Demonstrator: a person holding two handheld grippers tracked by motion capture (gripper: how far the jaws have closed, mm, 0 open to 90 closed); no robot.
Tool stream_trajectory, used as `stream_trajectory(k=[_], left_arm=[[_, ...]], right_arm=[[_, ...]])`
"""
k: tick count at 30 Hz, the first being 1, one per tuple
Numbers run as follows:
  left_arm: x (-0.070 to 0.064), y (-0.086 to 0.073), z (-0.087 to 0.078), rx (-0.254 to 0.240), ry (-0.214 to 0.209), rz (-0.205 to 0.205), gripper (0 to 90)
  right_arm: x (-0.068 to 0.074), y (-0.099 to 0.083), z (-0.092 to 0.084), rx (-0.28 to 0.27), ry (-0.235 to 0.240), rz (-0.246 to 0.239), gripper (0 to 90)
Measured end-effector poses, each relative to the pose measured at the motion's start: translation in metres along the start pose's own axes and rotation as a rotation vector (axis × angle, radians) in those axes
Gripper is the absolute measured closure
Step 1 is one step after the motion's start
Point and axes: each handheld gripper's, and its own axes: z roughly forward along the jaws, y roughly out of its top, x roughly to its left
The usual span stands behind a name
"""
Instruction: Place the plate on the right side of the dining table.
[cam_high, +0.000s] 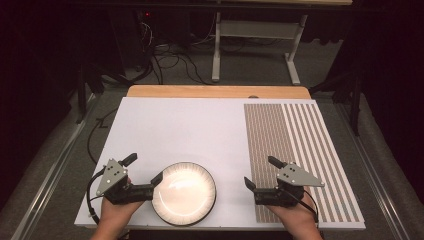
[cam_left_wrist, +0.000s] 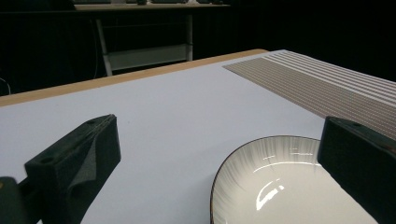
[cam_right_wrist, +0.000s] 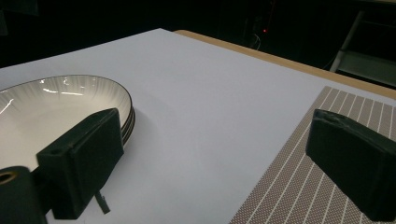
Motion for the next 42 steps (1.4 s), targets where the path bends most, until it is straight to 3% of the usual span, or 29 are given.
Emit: stream_trajectory(k=[3, 6, 7, 8, 9, 13, 15, 19, 23, 26, 27, 35, 42], left_arm=[[0.001, 0.0, -0.001, -0.002, -0.01, -0.012, 0.1], [0.001, 0.001, -0.002, -0.007, -0.009, -0.013, 0.1], [0.0, 0.001, -0.003, -0.011, -0.003, -0.004, 0.1], [0.0, 0.001, -0.003, -0.011, -0.003, -0.004, 0.1], [-0.001, 0.002, -0.003, -0.014, -0.002, -0.002, 0.1], [-0.003, 0.004, -0.003, -0.024, -0.009, 0.007, 0.1], [-0.004, 0.004, -0.001, -0.019, -0.017, 0.001, 0.1], [-0.005, 0.003, 0.001, -0.017, -0.024, -0.003, 0.1], [-0.006, 0.004, 0.001, -0.019, -0.029, 0.007, 0.1], [-0.005, 0.003, 0.0, -0.021, -0.028, -0.001, 0.1], [-0.004, 0.003, 0.0, -0.022, -0.026, -0.003, 0.1], [-0.003, 0.003, 0.0, -0.021, -0.026, -0.009, 0.1], [-0.002, 0.004, -0.001, -0.025, -0.024, -0.013, 0.1]], right_arm=[[0.005, 0.002, 0.002, 0.009, 0.017, -0.015, 15.4], [0.008, 0.002, 0.004, 0.014, 0.024, -0.023, 17.8], [0.012, 0.002, 0.007, 0.026, 0.044, -0.034, 26.7], [0.012, 0.002, 0.007, 0.026, 0.044, -0.034, 26.7], [0.019, 0.005, 0.011, 0.036, 0.076, -0.038, 38.7], [0.027, 0.011, 0.018, 0.045, 0.104, -0.069, 50.1], [0.033, 0.021, 0.027, 0.054, 0.136, -0.086, 63.7], [0.036, 0.027, 0.036, 0.064, 0.167, -0.089, 73.3], [0.043, 0.019, 0.045, 0.134, 0.223, -0.09, 90.0], [0.051, 0.011, 0.048, 0.195, 0.275, -0.109, 90.0], [0.059, 0.007, 0.05, 0.238, 0.313, -0.137, 90.0], [0.071, -0.001, 0.057, 0.326, 0.334, -0.201, 90.0], [0.072, 0.0, 0.058, 0.338, 0.343, -0.199, 90.0]])
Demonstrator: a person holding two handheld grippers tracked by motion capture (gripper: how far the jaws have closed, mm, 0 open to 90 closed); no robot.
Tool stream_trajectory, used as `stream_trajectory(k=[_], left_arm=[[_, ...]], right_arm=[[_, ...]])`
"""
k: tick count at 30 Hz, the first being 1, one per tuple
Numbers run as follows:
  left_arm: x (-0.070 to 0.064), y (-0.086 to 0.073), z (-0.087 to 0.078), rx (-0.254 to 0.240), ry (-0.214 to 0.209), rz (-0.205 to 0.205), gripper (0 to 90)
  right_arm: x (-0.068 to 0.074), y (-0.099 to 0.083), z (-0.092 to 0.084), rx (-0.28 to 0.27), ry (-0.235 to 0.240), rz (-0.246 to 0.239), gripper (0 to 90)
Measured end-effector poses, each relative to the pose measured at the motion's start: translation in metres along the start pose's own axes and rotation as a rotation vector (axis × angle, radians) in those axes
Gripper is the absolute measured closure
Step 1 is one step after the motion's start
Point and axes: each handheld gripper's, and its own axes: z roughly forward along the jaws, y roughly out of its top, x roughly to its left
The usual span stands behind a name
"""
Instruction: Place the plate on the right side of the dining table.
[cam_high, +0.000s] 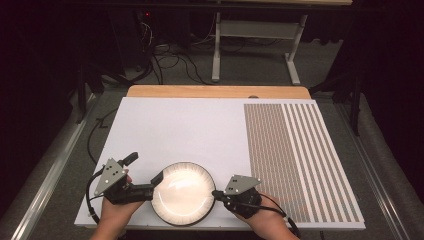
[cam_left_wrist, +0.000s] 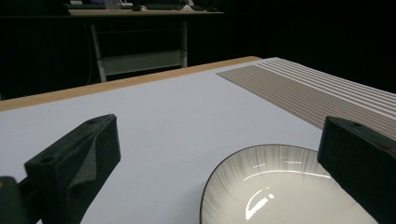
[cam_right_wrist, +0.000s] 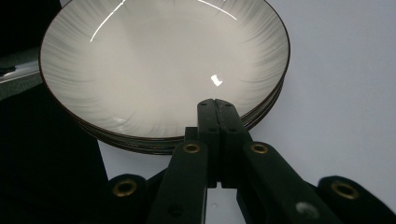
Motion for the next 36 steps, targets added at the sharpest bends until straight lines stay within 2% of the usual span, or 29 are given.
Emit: stream_trajectory(k=[18, 21, 27, 36], left_arm=[[0.004, 0.001, -0.004, -0.005, 0.004, -0.004, 0.1], [0.004, 0.002, -0.004, -0.01, 0.005, -0.007, 0.1], [0.006, 0.002, -0.005, -0.01, 0.005, -0.009, 0.1], [0.007, 0.003, -0.006, -0.01, 0.006, -0.015, 0.1]], right_arm=[[0.005, 0.006, 0.014, 0.016, 0.029, 0.006, 90.0], [0.008, 0.007, 0.019, 0.021, 0.038, -0.014, 90.0], [0.009, 0.008, 0.02, 0.019, 0.037, 0.001, 90.0], [0.008, 0.009, 0.023, 0.02, 0.048, -0.003, 90.0]])
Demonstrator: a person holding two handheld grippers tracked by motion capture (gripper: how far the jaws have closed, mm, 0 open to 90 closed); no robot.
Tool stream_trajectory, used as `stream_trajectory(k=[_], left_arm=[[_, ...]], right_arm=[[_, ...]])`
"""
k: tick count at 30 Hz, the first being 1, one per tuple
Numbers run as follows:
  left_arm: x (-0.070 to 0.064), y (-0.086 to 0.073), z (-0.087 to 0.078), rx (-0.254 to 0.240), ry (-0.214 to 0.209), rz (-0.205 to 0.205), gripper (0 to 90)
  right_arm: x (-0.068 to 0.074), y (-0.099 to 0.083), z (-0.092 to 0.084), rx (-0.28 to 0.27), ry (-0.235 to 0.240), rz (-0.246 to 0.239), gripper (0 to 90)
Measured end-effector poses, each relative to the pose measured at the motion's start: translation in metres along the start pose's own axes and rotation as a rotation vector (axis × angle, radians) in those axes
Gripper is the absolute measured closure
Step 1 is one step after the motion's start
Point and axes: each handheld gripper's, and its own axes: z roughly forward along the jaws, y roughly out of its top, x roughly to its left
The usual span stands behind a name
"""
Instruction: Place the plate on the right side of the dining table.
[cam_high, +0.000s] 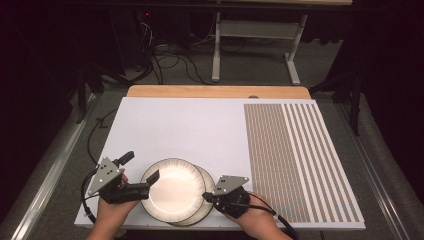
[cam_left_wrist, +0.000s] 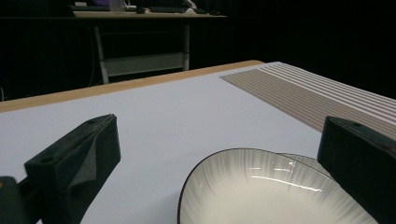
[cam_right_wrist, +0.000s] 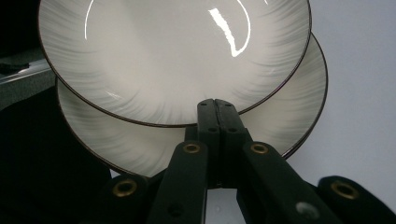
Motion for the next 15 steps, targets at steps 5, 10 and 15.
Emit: stream_trajectory(k=[5, 10, 15], left_arm=[[0.003, 0.001, -0.002, 0.005, 0.006, -0.01, 0.1], [0.009, 0.002, -0.004, 0.032, 0.005, -0.036, 0.1], [0.014, 0.003, -0.006, 0.073, -0.008, -0.053, 0.1]], right_arm=[[0.001, 0.002, 0.004, -0.006, 0.007, -0.006, 90.0], [-0.001, 0.004, 0.006, 0.005, 0.011, -0.004, 90.0], [0.001, 0.006, 0.011, 0.003, 0.025, -0.002, 90.0]])
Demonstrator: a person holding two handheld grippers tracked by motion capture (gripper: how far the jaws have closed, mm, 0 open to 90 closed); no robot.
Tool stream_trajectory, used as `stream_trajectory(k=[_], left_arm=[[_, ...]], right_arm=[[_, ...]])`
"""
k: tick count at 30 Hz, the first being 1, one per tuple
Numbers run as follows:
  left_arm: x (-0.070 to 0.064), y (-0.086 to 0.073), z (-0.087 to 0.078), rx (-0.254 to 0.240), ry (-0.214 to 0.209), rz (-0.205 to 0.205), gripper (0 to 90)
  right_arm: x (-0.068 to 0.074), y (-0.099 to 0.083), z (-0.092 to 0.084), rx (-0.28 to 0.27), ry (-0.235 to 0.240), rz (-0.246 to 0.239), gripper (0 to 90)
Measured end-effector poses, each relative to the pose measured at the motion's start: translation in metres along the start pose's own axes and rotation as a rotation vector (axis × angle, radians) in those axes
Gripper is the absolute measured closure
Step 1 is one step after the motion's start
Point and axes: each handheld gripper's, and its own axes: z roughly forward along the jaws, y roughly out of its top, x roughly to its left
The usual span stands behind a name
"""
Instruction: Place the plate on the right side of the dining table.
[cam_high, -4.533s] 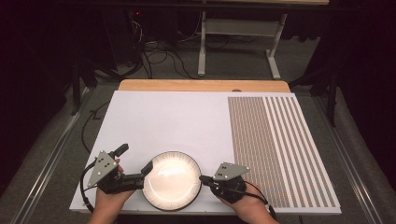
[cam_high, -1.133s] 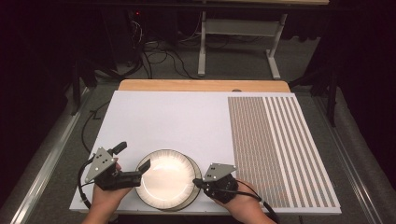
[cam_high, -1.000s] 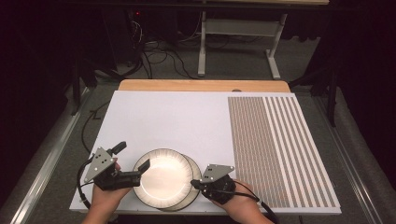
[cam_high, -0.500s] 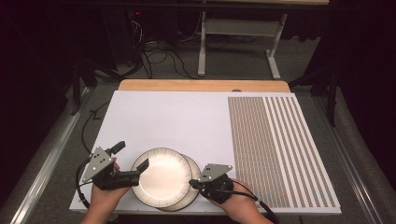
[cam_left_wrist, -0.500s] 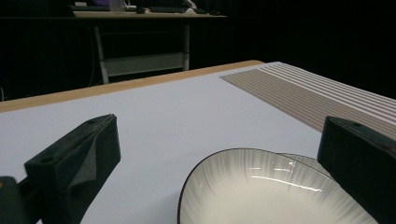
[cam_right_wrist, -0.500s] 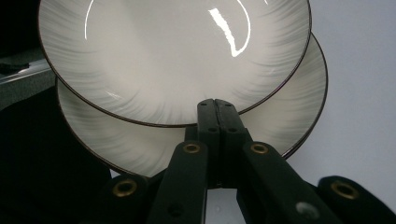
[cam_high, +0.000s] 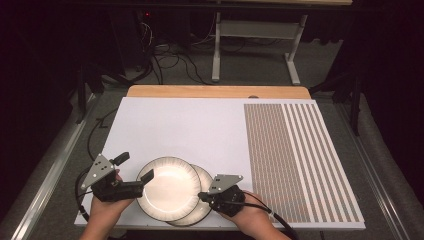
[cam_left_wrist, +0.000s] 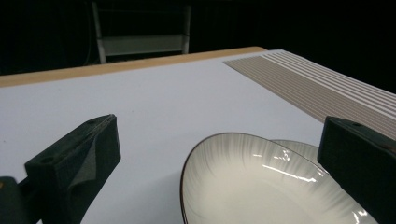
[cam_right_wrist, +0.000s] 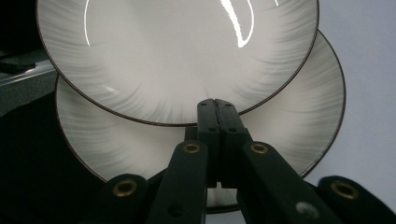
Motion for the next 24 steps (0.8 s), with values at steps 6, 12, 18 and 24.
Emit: stream_trajectory(k=[6, 12, 18, 24], left_arm=[[0.002, -0.004, -0.001, 0.071, -0.011, -0.009, 0.1], [0.003, -0.01, 0.002, 0.141, 0.003, -0.041, 0.1], [0.007, -0.017, 0.002, 0.208, -0.023, -0.101, 0.1], [0.008, -0.023, 0.003, 0.275, -0.066, -0.145, 0.1]], right_arm=[[0.001, 0.001, 0.003, 0.001, 0.003, -0.012, 90.0], [0.001, 0.002, 0.005, 0.0, 0.001, -0.011, 90.0], [0.0, 0.003, 0.006, 0.0, 0.009, 0.001, 90.0], [0.0, 0.003, 0.006, 0.003, 0.009, 0.002, 90.0]])
